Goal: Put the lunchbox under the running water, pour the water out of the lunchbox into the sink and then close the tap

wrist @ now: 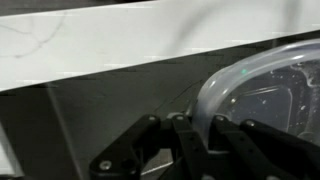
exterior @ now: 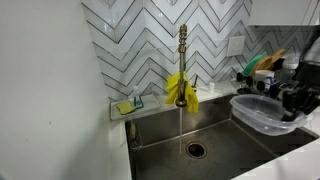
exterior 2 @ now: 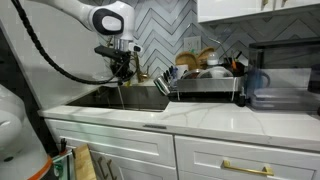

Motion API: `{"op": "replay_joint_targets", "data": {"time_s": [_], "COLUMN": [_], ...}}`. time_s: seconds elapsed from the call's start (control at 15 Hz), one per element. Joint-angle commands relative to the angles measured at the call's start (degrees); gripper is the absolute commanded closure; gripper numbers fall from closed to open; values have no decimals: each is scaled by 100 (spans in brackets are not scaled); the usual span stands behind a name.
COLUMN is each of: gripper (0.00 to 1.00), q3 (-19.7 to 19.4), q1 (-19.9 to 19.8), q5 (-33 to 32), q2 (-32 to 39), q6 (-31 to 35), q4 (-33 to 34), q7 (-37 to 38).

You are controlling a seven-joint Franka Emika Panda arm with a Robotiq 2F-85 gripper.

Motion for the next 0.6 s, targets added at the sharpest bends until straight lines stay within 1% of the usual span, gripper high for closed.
{"op": "replay_joint_targets", "data": {"time_s": [0.0,0.13,0.33,0.53], "gripper": [98,98,98,98], "q3": [493,777,1059,1208], "q1": [365,489,559,596], "q5": [219,78,-97,-126], "q2": [556,904,1355,1725], "q6": [852,1381,2219,2677], "q4": [-132,-35,66,221], "q7": [230,475,914,1349]}}
